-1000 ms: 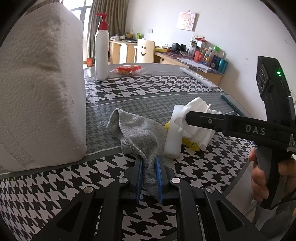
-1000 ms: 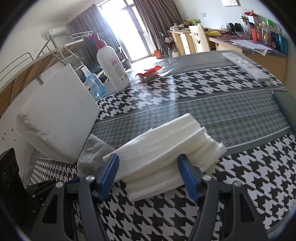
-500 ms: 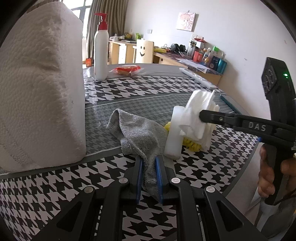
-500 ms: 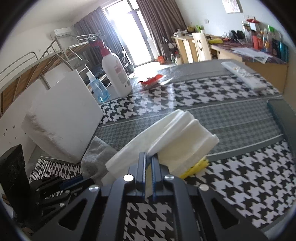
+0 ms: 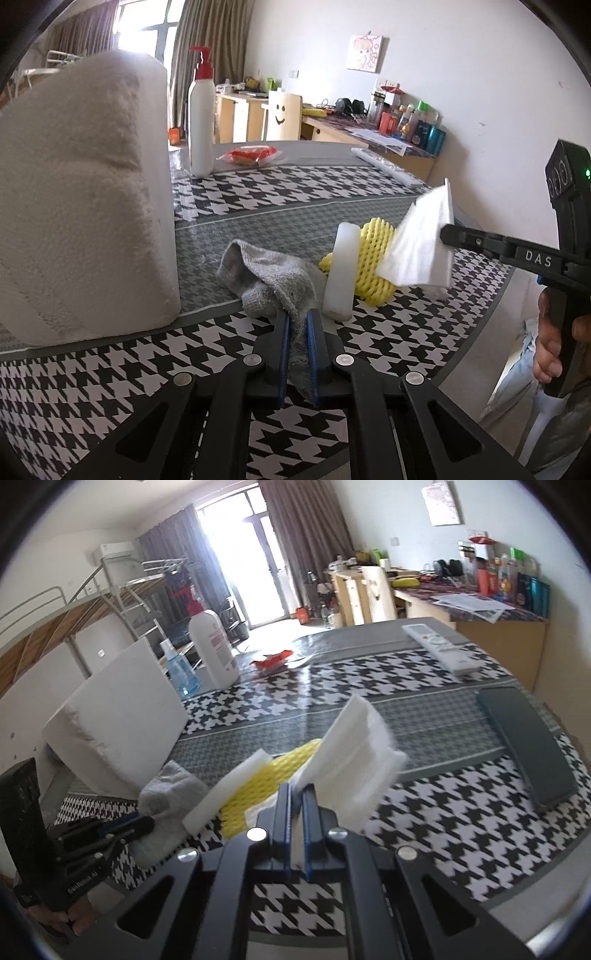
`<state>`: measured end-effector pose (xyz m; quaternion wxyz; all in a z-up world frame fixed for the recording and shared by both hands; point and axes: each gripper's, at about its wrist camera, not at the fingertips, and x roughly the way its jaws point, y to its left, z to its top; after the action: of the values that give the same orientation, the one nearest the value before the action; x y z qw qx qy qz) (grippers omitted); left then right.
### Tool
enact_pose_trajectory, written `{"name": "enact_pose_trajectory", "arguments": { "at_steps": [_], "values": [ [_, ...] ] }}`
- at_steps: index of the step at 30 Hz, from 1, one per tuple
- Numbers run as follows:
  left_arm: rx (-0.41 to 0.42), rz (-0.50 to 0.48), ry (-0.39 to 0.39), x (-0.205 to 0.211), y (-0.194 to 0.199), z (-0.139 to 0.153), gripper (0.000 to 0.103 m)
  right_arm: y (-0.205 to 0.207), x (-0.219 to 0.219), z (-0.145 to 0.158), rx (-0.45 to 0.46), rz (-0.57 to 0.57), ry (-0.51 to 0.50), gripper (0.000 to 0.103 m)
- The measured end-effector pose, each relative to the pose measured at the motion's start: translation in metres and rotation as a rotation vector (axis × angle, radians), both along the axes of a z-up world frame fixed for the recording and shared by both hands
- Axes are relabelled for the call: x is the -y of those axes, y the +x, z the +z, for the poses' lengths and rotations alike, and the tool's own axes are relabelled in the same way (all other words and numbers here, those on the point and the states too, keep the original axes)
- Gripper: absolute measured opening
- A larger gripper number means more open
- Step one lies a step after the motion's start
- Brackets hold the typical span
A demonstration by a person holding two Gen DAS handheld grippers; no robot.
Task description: Organize soft objects
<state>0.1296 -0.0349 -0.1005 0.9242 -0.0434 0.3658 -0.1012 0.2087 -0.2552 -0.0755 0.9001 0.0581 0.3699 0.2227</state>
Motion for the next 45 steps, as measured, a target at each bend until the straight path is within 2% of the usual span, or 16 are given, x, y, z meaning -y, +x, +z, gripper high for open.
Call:
{"name": "enact_pose_trajectory", "arguments": {
  "at_steps": [8, 13, 15, 17, 19, 27, 32, 34, 36, 38, 45],
  "values": [
    [0.021, 0.009, 0.0, -0.001, -0.004, 0.007, 0.008, -0.007, 0.023, 0.001, -0.001, -0.061, -0.019, 0.008],
    [0.039, 0.011, 0.008, -0.002, -0.009, 0.013, 0.008, -0.003, 0.032, -0.009, -0.055, -0.094, -0.041, 0.009],
    [0.033, 0.015, 0.012, -0.002, -0.009, 0.011, 0.008, 0.0, 0.032, -0.016, -0.081, -0.113, -0.055, 0.022],
    [0.027, 0.017, 0.014, -0.002, -0.009, 0.008, 0.008, 0.001, 0.035, -0.02, -0.09, -0.133, -0.053, 0.054],
    [0.021, 0.019, 0.011, -0.003, -0.007, 0.007, 0.008, 0.002, 0.037, -0.022, -0.087, -0.148, -0.044, 0.066],
    [0.01, 0.024, 0.02, -0.004, -0.004, 0.002, 0.008, 0.017, 0.035, -0.036, -0.137, -0.175, -0.048, 0.066],
    [-0.01, 0.022, 0.029, 0.0, 0.003, -0.002, 0.01, 0.019, 0.027, -0.036, -0.129, -0.164, -0.062, 0.066],
    [-0.018, 0.023, 0.036, 0.002, 0.006, -0.004, 0.014, 0.02, 0.025, -0.037, -0.123, -0.163, -0.084, 0.066],
    [-0.028, 0.023, 0.034, 0.003, 0.008, -0.006, 0.034, 0.021, 0.024, -0.036, -0.122, -0.167, -0.094, 0.066],
    [-0.027, 0.02, 0.026, 0.003, 0.009, -0.006, 0.046, 0.024, 0.024, -0.037, -0.122, -0.169, -0.102, 0.066],
    [-0.048, 0.021, 0.061, 0.008, 0.017, -0.013, 0.047, 0.026, 0.016, -0.038, -0.11, -0.179, -0.165, 0.066]
  ]
}}
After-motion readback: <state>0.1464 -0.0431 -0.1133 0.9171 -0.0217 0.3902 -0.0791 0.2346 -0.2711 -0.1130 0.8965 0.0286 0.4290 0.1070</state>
